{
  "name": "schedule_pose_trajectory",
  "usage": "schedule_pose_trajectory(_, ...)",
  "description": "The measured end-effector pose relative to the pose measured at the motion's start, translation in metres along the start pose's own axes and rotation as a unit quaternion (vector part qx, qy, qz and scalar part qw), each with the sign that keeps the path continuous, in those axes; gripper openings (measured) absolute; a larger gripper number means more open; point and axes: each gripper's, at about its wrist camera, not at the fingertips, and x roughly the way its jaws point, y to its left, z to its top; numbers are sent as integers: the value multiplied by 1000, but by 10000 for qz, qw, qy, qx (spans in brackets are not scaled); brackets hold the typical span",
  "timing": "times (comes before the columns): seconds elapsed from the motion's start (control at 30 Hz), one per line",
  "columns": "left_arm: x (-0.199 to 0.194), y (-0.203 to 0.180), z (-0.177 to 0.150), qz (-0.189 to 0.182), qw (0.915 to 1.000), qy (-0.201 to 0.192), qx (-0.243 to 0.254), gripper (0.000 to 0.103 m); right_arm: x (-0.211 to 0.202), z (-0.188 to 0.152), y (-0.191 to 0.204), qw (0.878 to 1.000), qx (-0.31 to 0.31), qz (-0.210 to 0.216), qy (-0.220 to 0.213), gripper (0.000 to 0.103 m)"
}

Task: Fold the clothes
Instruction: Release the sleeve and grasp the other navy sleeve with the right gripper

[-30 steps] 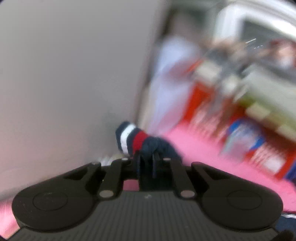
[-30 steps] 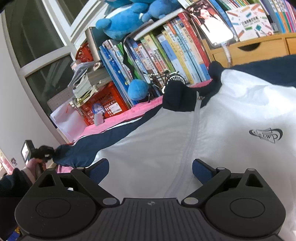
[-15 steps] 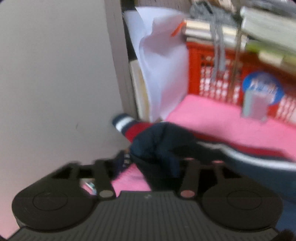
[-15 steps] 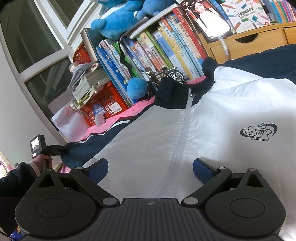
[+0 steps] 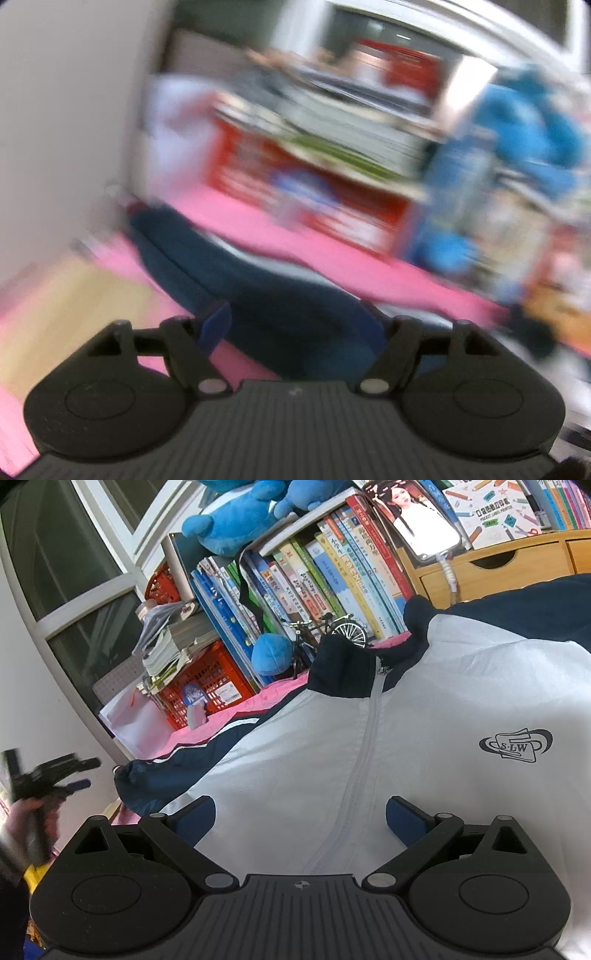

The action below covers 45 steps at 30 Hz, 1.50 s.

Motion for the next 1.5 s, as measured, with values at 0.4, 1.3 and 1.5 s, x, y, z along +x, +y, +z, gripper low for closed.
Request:
schedule_pose_trajectory(0.4,-31,-136,-104,-1377,9781,622,1433,75,-120,-31,39,9813,-1233,-1412,-447,96)
schedule_pose_trajectory(1.3,-149,-78,-204,-1330,9790,326,1508,78,-165,-231,176,8707,-4666,-1521,-313,96)
schedule_pose_trajectory(1.5,-125,-83,-196,-1657,9774,578,1176,78,-138,-225,177,8700,-4701,-1468,-217,96)
